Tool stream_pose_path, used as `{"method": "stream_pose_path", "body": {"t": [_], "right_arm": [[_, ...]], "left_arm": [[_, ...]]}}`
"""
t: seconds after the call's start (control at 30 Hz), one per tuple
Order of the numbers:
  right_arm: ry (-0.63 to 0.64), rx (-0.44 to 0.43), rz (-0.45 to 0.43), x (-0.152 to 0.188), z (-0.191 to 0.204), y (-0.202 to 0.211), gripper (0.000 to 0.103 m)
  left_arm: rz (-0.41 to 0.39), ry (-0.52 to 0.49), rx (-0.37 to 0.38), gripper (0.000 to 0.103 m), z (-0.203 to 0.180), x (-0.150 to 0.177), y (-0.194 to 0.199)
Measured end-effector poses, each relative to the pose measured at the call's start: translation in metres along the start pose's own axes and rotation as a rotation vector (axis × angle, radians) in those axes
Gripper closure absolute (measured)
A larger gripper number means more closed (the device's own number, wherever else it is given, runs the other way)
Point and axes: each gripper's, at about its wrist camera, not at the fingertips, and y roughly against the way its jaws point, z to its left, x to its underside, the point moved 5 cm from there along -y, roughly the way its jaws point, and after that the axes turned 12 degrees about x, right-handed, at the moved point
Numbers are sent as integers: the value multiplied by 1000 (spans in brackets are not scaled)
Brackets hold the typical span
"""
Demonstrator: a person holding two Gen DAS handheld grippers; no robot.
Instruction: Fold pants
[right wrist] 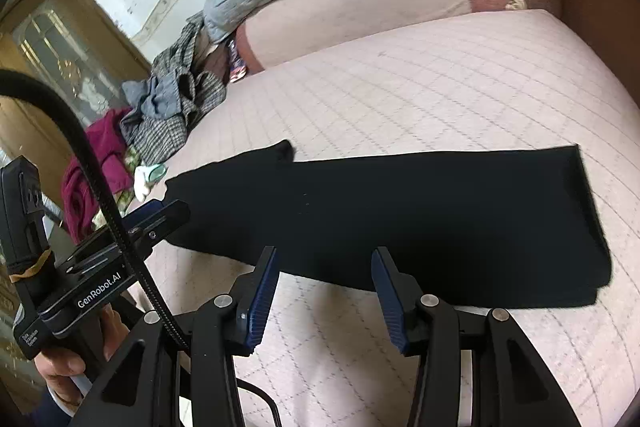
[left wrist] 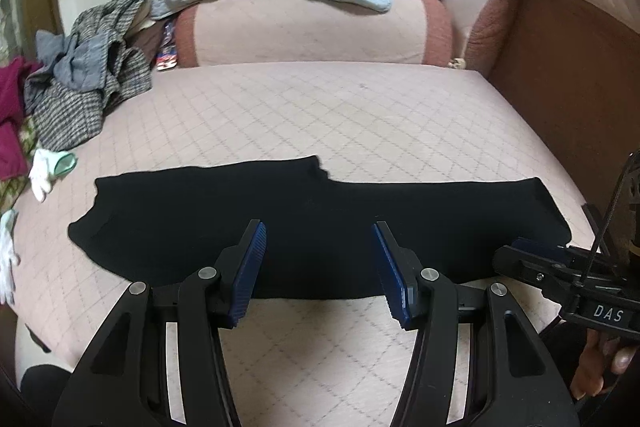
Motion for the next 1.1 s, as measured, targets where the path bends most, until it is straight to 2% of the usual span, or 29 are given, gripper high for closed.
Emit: {"method": "stream_pose_path", "body": {"t": [0.23, 0.43, 0.67, 0.73, 1.1], "right_arm": [[-72, 55, -23, 7, -25, 15, 56], [-96, 94, -41, 9, -29, 25, 56], [-120, 124, -12, 16, -31, 22, 56], [-119, 138, -12, 15, -30, 22, 56], [-37, 198, -23, 17, -24, 32, 56]], "left_arm": [[4, -28, 24, 49, -19, 2, -14], [-8, -44, 60, 49, -24, 7, -22], [-11, -80, 47, 49, -23, 14, -28], [-8, -66, 71, 49, -24, 14, -27], [-5, -84, 93, 49, -30, 16, -28]]}}
